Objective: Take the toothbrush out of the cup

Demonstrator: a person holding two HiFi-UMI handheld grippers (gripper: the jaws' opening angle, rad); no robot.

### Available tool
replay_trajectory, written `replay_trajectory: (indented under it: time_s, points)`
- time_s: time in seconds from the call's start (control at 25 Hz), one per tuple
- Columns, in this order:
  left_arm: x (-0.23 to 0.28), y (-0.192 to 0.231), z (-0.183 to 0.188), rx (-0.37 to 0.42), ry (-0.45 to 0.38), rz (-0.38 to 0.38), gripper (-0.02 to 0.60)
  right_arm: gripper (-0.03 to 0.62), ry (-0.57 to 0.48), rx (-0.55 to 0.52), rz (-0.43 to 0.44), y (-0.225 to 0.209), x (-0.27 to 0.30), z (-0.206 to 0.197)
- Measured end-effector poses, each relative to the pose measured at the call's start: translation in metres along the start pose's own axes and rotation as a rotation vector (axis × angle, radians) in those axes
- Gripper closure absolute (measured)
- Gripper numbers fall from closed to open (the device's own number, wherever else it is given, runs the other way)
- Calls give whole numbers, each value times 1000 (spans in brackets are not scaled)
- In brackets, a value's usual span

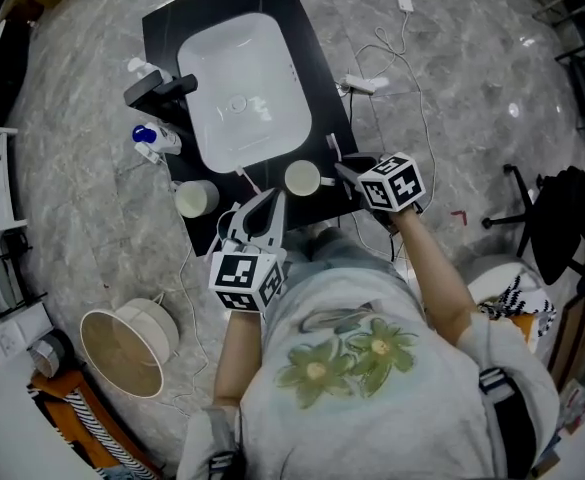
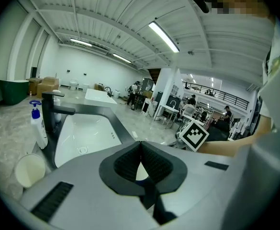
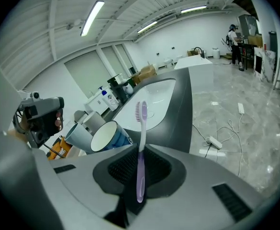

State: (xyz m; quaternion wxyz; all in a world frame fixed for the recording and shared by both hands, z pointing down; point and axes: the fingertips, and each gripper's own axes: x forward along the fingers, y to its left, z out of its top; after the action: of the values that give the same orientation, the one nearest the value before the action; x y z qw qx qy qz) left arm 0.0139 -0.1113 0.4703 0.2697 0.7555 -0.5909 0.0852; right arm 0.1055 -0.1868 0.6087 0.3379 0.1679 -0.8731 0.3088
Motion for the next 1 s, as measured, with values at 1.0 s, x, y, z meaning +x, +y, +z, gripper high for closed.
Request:
replay_trajectory:
  time_s: [1.0]
  points:
    - [8,23,-2,-22,14,52,563,531,123,19,-1,-34,60,-11]
